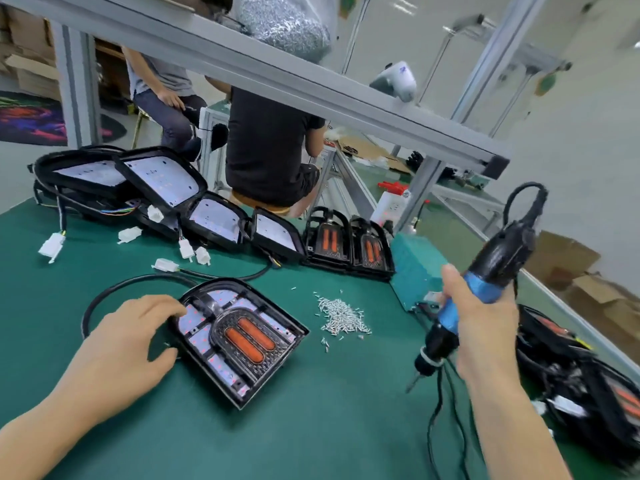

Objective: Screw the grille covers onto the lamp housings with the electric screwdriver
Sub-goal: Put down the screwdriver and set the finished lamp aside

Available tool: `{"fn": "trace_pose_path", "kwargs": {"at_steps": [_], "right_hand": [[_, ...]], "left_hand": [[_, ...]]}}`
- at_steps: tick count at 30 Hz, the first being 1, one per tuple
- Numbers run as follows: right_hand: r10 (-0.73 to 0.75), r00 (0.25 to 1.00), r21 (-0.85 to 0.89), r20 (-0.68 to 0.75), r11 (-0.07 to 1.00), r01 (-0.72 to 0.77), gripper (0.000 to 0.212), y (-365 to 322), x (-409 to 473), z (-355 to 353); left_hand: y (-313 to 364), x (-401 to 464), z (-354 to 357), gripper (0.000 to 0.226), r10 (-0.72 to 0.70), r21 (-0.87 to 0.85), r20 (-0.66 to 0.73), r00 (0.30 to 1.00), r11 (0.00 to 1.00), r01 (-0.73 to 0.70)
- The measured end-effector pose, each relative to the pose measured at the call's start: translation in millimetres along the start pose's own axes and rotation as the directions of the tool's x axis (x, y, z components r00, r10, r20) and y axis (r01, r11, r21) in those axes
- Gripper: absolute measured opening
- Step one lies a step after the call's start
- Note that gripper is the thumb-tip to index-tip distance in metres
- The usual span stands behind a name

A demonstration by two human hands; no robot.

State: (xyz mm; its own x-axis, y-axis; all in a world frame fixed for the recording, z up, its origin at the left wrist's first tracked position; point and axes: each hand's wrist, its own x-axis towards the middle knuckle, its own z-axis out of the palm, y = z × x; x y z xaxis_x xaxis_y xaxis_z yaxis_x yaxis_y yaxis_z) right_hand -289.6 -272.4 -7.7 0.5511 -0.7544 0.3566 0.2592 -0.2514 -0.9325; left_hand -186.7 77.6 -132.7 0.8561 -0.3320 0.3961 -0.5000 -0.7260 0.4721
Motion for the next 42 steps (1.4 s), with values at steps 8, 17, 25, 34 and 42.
{"fn": "trace_pose_path", "kwargs": {"at_steps": [8, 17, 25, 34, 42], "right_hand": [[0.44, 0.887, -0.739, 0.138, 0.642, -0.204, 0.082, 48, 28, -39], [0.47, 0.864, -0.984, 0.177, 0.074, 0.162, 0.058, 100, 40, -15], [0.488, 0.84, -0.811, 0.236, -0.377, 0.447, 0.049, 98, 42, 15], [0.41, 0.675, -0.783, 0.613, 0.433, 0.447, 0.067, 59, -2, 81], [0.578, 0.372, -0.51, 0.726, 0.816, -0.272, 0.028, 72, -58, 115]], "left_hand": [[5, 4, 8, 0.056, -0.213, -0.045, 0.056, 0.975, 0.975, 0.215], [-14, -1, 17, 0.083, -0.38, 0.093, -0.062, 0.923, 0.918, 0.385], [-8, -12, 19, 0.083, -0.526, 0.274, 0.005, 0.85, 0.819, 0.505], [20, -11, 21, 0.061, -0.553, 0.334, 0.041, 0.832, 0.793, 0.51], [36, -5, 19, 0.054, -0.572, 0.244, 0.035, 0.819, 0.8, 0.549]]}}
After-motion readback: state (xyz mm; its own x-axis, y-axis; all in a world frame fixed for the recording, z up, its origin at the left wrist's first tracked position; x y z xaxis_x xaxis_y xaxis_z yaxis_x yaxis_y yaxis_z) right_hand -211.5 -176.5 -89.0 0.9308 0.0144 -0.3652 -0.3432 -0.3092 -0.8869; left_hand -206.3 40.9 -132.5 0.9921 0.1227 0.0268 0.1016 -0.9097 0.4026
